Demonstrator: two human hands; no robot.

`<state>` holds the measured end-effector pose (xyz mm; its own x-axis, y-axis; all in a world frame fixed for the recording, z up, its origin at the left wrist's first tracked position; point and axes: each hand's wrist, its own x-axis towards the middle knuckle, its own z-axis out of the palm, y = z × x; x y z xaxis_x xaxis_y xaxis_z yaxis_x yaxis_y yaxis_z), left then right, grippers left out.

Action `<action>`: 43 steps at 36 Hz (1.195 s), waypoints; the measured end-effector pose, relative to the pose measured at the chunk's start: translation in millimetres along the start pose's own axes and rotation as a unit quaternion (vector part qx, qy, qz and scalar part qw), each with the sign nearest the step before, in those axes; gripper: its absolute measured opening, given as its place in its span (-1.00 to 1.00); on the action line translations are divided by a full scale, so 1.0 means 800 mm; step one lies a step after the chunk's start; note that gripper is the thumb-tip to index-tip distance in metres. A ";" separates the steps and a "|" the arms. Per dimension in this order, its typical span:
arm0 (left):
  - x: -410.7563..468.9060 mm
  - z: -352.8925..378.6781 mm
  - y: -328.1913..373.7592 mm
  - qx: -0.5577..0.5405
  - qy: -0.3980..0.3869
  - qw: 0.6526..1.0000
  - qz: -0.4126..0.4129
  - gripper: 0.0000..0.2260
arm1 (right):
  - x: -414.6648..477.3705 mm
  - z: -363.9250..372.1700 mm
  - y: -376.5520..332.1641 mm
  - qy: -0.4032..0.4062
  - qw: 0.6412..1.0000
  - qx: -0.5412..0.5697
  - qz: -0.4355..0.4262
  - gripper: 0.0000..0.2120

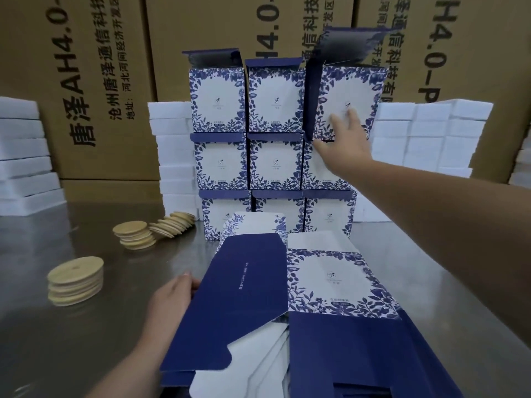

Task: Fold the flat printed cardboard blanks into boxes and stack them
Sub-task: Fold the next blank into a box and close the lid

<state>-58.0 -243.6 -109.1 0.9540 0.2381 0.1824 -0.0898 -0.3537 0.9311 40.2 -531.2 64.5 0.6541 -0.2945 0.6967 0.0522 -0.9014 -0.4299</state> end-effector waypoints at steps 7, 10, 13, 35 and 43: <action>-0.001 0.001 0.002 -0.012 0.005 1.000 -0.009 -0.60 | 0.015 -0.002 -0.001 -0.038 0.998 -0.047 -0.015 -0.44; -0.001 0.002 0.003 -0.012 0.012 1.000 -0.012 -0.60 | 0.023 -0.003 -0.003 -0.049 0.998 -0.027 -0.014 -0.43; 0.000 0.003 0.002 -0.011 0.012 1.000 -0.012 -0.60 | 0.029 -0.004 -0.004 -0.071 0.997 -0.002 -0.012 -0.44; -0.003 0.006 0.005 -0.023 0.017 0.999 -0.014 -0.60 | 0.038 -0.006 0.004 -0.121 0.988 0.087 0.047 -0.58; -0.012 0.000 0.016 -0.067 0.004 0.997 -0.029 -0.63 | -0.066 -0.051 0.030 -0.046 0.976 0.207 0.051 -0.72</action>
<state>-68.6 -250.9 -98.7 0.9565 0.2616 0.1291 -0.0727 -0.2148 0.9740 -24.0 -550.6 40.8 0.7353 -0.3286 0.5928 0.2714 -0.6586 -0.7018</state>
